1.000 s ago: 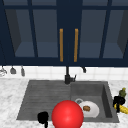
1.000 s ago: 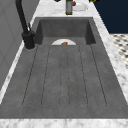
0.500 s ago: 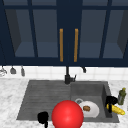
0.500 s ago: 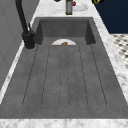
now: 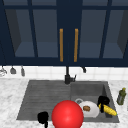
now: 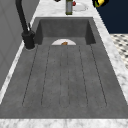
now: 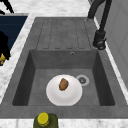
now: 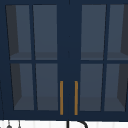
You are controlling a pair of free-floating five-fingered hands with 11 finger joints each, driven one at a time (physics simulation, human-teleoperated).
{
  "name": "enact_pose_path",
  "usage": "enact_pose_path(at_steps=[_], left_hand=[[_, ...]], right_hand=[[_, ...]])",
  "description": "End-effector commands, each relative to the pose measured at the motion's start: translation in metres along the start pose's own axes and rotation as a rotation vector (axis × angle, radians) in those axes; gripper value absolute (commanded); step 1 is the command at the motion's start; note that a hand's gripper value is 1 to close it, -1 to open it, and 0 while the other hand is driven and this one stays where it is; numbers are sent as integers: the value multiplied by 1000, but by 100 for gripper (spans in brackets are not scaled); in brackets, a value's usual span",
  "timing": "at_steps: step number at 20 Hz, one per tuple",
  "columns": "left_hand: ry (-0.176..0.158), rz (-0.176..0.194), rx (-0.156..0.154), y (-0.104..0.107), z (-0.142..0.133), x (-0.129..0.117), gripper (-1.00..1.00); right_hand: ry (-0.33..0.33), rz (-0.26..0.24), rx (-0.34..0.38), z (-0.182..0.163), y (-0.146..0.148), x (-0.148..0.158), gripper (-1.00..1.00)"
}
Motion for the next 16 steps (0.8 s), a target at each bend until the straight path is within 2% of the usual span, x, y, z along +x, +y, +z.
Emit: enact_pose_path(at_steps=[1, 7, 16], left_hand=[[0, 0, 0, 0, 0, 0, 0], [0, 0, 0, 0, 0, 0, 0], [0, 0, 0, 0, 0, 0, 0]], right_hand=[[-50, 46, -74, -4, -1, 16, 100], [-134, 38, -95, -6, 4, 27, 100], [-326, 25, -149, -5, 10, 20, 100]])
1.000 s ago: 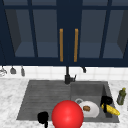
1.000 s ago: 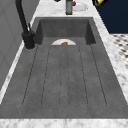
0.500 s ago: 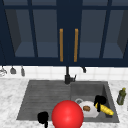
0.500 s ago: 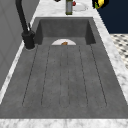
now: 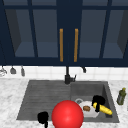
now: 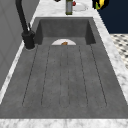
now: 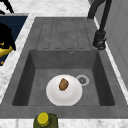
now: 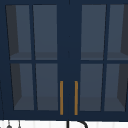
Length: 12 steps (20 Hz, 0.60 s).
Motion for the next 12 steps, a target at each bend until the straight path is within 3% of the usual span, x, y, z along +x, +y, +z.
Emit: enact_pose_path(at_steps=[1, 5, 7, 10, 12], left_hand=[[0, 0, 0, 0, 0, 0, 0], [0, 0, 0, 0, 0, 0, 0], [0, 0, 0, 0, 0, 0, 0], [0, 0, 0, 0, 0, 0, 0], [0, 0, 0, 0, 0, 0, 0]], right_hand=[[-98, 48, -65, 0, 0, -3, 100], [-133, 54, -96, -2, 6, -4, 100], [-76, 36, -95, -22, 1, 5, 100], [-64, 58, -76, -35, 3, 14, 100], [-61, 59, -100, -51, 4, 16, 100]])
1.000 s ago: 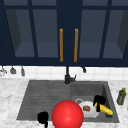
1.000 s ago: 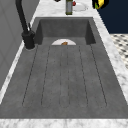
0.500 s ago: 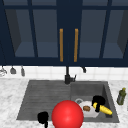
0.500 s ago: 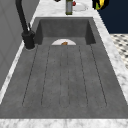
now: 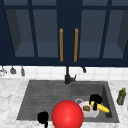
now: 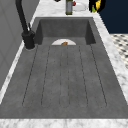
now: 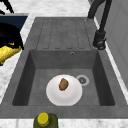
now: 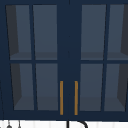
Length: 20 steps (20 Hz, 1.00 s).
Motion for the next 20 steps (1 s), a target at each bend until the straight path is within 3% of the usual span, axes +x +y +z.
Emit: enact_pose_path(at_steps=[1, 5, 7, 13, 20], left_hand=[[0, 0, 0, 0, 0, 0, 0], [0, 0, 0, 0, 0, 0, 0], [0, 0, 0, 0, 0, 0, 0], [0, 0, 0, 0, 0, 0, 0], [0, 0, 0, 0, 0, 0, 0]], right_hand=[[-6, 46, -71, -28, -4, 9, 100], [3, 45, -43, -63, 2, 14, 100], [-7, 2, -11, -81, 9, 9, 100], [-24, -16, -27, -132, 20, -5, 100], [-37, 54, -25, -199, 56, -26, 100]])
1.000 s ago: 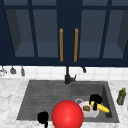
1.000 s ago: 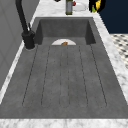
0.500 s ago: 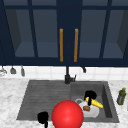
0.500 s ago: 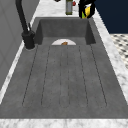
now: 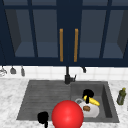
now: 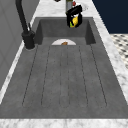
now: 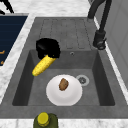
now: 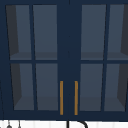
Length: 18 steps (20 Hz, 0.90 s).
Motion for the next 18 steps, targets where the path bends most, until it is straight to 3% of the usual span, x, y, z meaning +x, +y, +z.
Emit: enact_pose_path(at_steps=[1, 4, 6, 12, 18], left_hand=[[0, 0, 0, 0, 0, 0, 0], [0, 0, 0, 0, 0, 0, 0], [0, 0, 0, 0, 0, 0, 0], [0, 0, 0, 0, 0, 0, 0], [0, 0, 0, 0, 0, 0, 0]], right_hand=[[-39, 84, -1, -28, 16, -11, 100], [-79, 94, 2, -38, 32, -19, 100], [-69, 68, 6, -52, 44, -30, 100], [-71, 83, 32, -90, 77, -49, 100], [-84, 52, 58, -122, 96, -67, 100]])
